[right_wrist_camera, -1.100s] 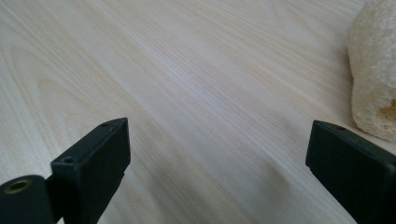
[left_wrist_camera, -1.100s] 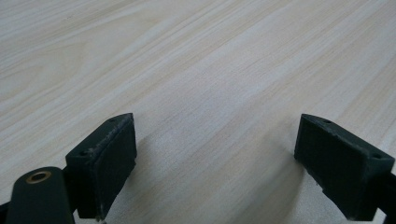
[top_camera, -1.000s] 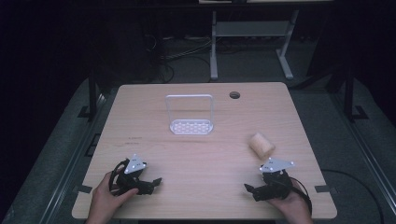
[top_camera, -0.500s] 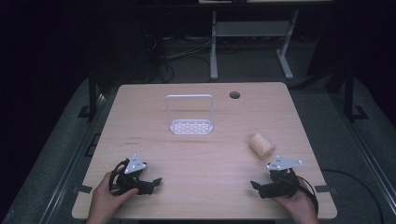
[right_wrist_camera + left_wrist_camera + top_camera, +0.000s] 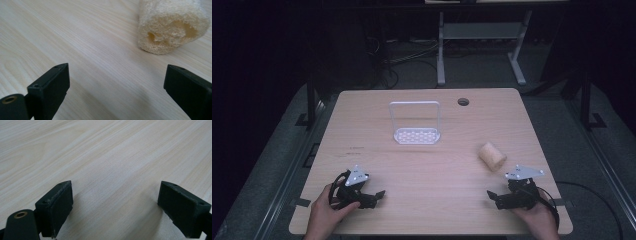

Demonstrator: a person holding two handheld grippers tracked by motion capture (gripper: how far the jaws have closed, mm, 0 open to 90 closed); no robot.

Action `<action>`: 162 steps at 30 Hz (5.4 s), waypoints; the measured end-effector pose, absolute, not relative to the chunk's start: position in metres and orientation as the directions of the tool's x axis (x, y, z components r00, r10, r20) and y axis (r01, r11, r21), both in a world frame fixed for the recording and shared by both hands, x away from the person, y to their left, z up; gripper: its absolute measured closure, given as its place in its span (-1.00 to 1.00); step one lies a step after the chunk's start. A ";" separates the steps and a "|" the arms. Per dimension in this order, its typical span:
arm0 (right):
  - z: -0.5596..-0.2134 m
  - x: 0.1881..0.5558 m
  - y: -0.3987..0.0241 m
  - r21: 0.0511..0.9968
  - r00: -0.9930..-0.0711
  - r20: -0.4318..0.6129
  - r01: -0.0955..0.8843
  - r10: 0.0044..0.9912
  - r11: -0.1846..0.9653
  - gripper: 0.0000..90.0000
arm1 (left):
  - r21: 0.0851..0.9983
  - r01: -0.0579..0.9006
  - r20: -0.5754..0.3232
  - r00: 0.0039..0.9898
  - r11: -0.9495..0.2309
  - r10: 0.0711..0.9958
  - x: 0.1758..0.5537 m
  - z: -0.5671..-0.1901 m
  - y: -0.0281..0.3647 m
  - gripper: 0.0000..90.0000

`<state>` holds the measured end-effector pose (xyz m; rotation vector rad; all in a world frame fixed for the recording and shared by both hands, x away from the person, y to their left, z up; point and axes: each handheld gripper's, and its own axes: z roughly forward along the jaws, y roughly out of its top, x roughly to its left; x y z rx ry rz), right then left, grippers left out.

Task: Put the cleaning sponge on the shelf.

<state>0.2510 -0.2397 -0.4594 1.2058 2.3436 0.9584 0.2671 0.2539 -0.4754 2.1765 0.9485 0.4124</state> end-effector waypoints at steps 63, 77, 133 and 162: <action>-0.427 0.316 -0.249 0.683 -0.525 0.035 0.633 0.850 0.363 -0.86 | 0.718 0.505 0.010 0.680 -0.479 0.733 0.267 -0.475 0.254 -0.73; -0.425 0.338 -0.236 0.658 -0.531 0.027 0.648 0.847 0.385 -0.86 | 0.718 0.505 0.009 0.680 -0.478 0.733 0.267 -0.475 0.254 -0.73; -0.445 0.365 -0.226 0.580 -0.532 0.028 0.698 0.846 0.420 -0.29 | 0.717 0.506 0.009 0.681 -0.479 0.732 0.267 -0.475 0.254 -0.73; -0.416 0.367 -0.200 0.616 -0.601 0.026 0.639 0.799 0.461 -0.28 | 0.719 0.507 0.006 0.679 -0.475 0.734 0.267 -0.475 0.254 -0.73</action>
